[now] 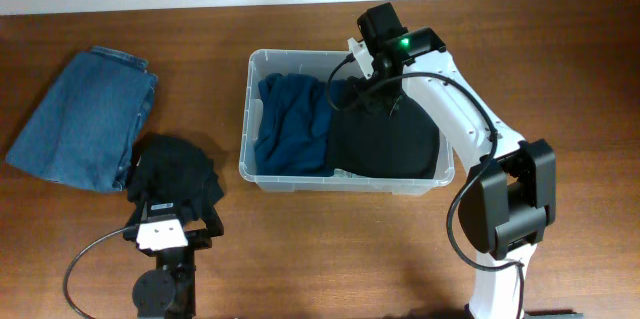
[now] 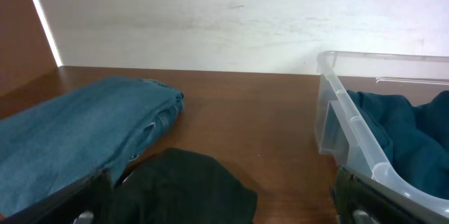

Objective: Pack container
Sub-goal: 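Lower the black garment onto the jeans in the bin and press down, then open the right gripper and raise it out of the bin to the right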

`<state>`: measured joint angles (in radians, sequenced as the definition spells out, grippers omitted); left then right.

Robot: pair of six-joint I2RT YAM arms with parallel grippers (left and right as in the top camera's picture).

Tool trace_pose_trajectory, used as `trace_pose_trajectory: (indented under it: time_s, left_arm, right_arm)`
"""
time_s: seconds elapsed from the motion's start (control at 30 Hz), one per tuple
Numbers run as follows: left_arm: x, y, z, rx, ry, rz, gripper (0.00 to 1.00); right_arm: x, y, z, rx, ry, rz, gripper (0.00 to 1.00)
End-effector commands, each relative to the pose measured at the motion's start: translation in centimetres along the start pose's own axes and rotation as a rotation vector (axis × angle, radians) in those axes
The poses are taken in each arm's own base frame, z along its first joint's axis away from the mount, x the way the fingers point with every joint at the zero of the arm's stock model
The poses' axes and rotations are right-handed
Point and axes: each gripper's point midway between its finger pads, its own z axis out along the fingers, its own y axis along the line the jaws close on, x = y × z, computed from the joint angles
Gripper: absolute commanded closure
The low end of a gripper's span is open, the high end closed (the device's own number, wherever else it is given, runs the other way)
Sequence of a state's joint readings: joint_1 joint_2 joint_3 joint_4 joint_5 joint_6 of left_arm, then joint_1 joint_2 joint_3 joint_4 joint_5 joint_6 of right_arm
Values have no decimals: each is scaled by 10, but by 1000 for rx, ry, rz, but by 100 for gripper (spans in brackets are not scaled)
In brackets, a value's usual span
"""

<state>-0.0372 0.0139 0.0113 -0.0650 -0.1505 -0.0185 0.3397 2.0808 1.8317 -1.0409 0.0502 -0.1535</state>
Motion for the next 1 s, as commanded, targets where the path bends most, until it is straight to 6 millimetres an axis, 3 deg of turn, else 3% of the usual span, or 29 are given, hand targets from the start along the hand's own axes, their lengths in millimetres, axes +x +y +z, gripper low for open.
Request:
trace_pose_trajectory:
  time_s: [0.0,0.23,0.6,0.77,0.8,0.9,0.97]
  left_arm:
    - [0,0,0,-1,-1,12,0]
    - [0,0,0,-1,-2,12,1]
    - [0,0,0,-1,-1,12,1]
    - [0,0,0,-1,-1,12,1]
    - [0,0,0,-1,-1,12,1]
    - [0,0,0,-1,-1,12,1]
    - [0,0,0,-1,-1,12,1]
  right_arm:
    - [3,0,6,-14,12,19,34]
    - [4,1,12,-17,10,26,34]
    - [19,10,45,-44,12,64,28]
    - [27,12,62,-43,10,64,16]
    - [27,12,64,-42,3,64,10]
    - [21,10,59,-35,-20,65,1]
    - [11,8,47,-31,-51,65,1]
